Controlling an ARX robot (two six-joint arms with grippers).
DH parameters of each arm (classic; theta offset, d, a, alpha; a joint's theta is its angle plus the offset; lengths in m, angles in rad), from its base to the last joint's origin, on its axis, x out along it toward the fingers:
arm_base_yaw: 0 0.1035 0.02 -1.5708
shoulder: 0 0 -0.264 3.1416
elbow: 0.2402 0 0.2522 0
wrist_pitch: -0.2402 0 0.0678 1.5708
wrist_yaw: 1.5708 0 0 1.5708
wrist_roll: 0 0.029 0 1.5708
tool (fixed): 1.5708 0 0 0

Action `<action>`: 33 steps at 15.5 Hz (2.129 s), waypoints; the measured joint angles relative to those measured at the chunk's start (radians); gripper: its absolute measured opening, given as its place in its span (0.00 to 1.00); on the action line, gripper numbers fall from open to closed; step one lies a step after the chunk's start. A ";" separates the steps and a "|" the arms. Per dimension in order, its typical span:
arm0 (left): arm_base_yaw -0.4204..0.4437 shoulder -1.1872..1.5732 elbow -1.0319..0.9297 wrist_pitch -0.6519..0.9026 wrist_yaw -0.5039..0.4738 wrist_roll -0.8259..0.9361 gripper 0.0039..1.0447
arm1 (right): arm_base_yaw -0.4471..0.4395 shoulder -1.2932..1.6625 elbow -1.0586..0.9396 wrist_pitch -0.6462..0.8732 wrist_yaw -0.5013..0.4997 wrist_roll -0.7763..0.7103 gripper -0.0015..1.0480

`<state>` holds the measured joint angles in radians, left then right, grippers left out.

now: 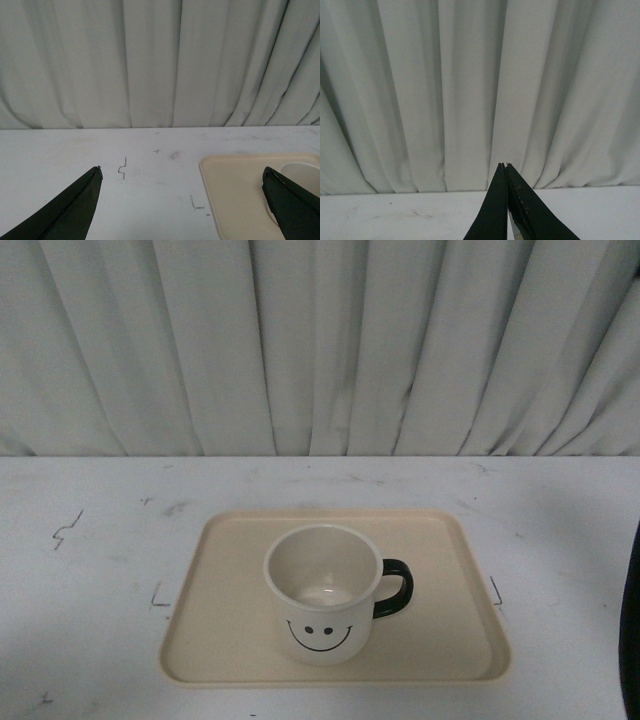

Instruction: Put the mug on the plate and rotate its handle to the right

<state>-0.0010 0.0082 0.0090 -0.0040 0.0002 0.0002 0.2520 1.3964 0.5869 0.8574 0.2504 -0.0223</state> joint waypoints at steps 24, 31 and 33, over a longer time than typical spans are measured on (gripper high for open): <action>0.000 0.000 0.000 0.000 0.000 0.000 0.94 | -0.257 -0.996 -0.575 -0.457 -0.248 0.008 0.02; 0.000 0.000 0.000 0.000 0.000 0.000 0.94 | -0.257 -1.175 -0.575 -0.633 -0.248 0.008 0.02; 0.000 0.000 0.000 0.000 0.000 0.000 0.94 | -0.257 -1.183 -0.575 -0.642 -0.248 0.008 0.02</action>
<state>-0.0010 0.0082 0.0090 -0.0044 -0.0002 0.0006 -0.0048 0.2138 0.0116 0.2157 0.0025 -0.0139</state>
